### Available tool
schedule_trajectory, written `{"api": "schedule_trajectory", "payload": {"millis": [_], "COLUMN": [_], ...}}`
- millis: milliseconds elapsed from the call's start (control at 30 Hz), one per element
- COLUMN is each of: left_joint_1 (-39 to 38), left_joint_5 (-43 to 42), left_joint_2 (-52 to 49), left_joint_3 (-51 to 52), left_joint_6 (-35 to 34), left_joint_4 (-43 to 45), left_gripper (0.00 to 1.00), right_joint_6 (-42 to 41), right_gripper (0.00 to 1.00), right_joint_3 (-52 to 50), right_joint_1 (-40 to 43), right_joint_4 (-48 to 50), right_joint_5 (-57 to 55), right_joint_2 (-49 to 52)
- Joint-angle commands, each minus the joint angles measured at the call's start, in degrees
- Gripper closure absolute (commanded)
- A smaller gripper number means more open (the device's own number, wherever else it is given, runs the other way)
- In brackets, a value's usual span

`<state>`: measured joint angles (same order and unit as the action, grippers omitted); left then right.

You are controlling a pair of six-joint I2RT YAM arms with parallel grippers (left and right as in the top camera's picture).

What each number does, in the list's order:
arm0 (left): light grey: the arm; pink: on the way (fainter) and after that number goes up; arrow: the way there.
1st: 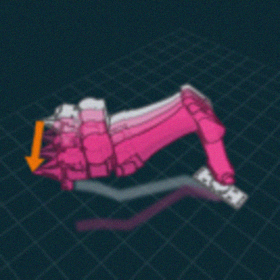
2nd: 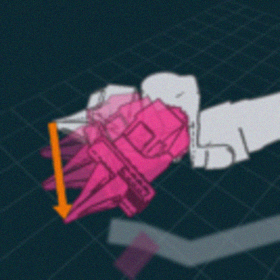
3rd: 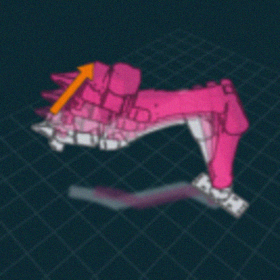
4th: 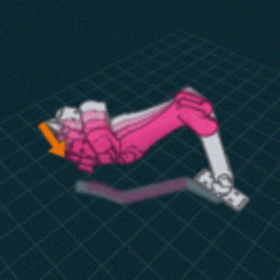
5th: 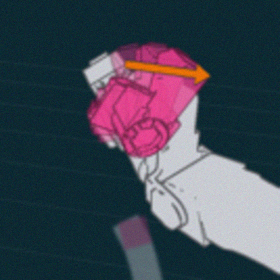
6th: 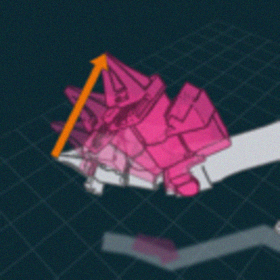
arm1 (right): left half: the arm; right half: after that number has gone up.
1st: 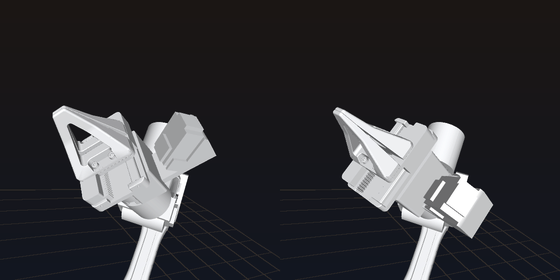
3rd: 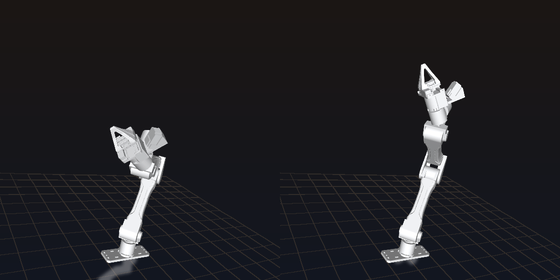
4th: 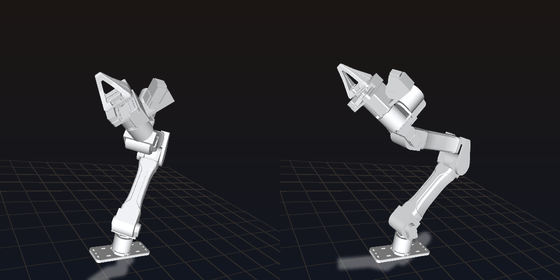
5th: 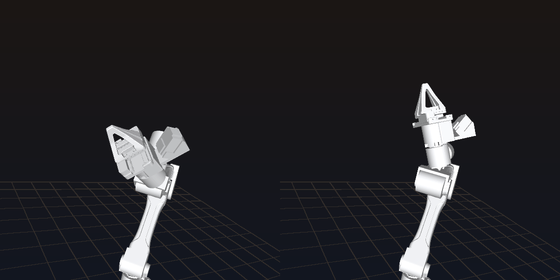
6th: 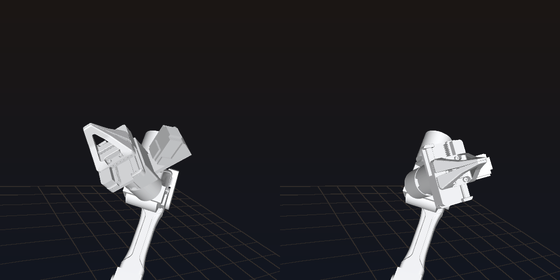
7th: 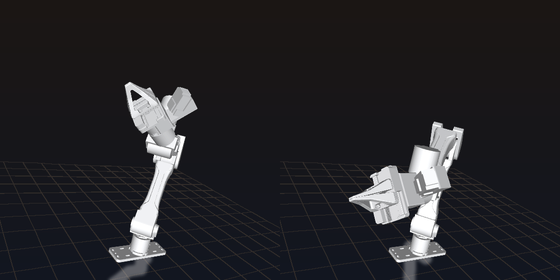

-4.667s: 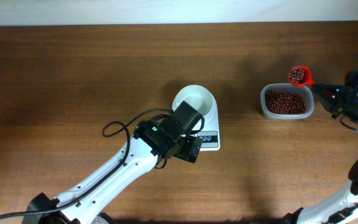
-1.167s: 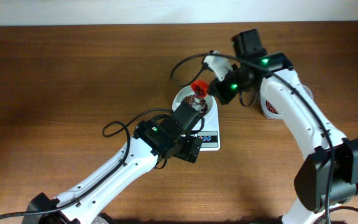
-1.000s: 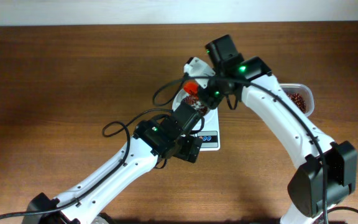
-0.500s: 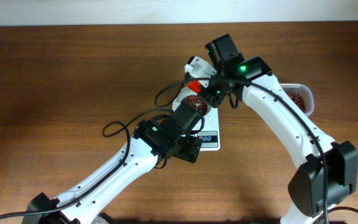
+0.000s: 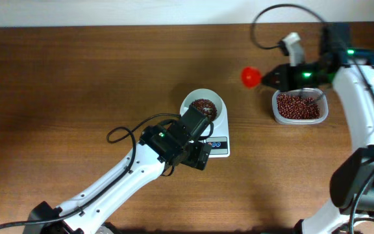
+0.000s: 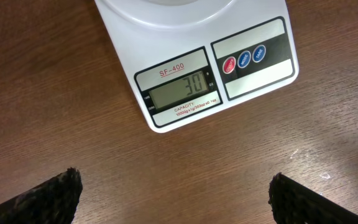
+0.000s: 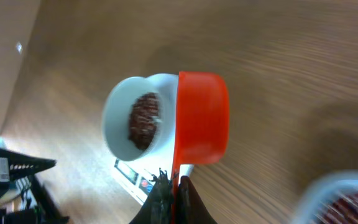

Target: Scoop item into bowl and weigh 50g on scale

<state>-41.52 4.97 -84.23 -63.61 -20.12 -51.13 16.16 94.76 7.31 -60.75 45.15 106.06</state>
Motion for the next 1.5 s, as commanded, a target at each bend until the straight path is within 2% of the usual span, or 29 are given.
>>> {"api": "schedule_trajectory", "payload": {"millis": [0,100,267,500,800,900,1133,1333,1467], "left_joint_1": [-0.1,-0.1,-0.1,-0.1,-0.1,-0.1,-0.1,-0.1,-0.1], "left_joint_5": [0.9,0.9,0.9,0.9,0.9,0.9,0.9,0.9,0.9], "left_joint_2": [-0.1,-0.1,-0.1,-0.1,-0.1,-0.1,-0.1,-0.1,-0.1], "left_joint_3": [0.6,0.6,0.6,0.6,0.6,0.7,0.6,0.6,0.6], "left_joint_6": [0.9,0.9,0.9,0.9,0.9,0.9,0.9,0.9,0.9], "left_joint_4": [0.1,0.1,0.1,0.1,0.1,0.1,0.1,0.1,0.1], "left_gripper": [0.01,0.01,0.01,0.01,0.01,0.01,0.01,0.01,0.01], "right_joint_6": [-0.6,-0.6,-3.2,-3.5,-9.4,-11.9,-12.2,-11.9,-8.6], "right_gripper": [0.96,0.96,0.96,0.96,0.96,0.96,0.96,0.96,0.96], "right_joint_3": [1.2,1.1,1.0,-2.4,-3.1,-3.3,-3.3,-3.3,-3.3], "right_joint_1": [6.4,11.0,11.7,8.8,5.3,5.0,12.3,19.5,23.6], "right_joint_4": [-2.2,-5.5,-6.9,-5.3,-4.7,-3.7,-2.5,-5.0,-7.5], "right_joint_5": [-4.7,-14.6,-32.2,-33.6,-33.1,-30.0,-10.8,-3.9,0.0], "right_joint_2": [-1.4,-1.4,-1.2,3.1,8.1,8.5,8.5,8.5,8.5]}}
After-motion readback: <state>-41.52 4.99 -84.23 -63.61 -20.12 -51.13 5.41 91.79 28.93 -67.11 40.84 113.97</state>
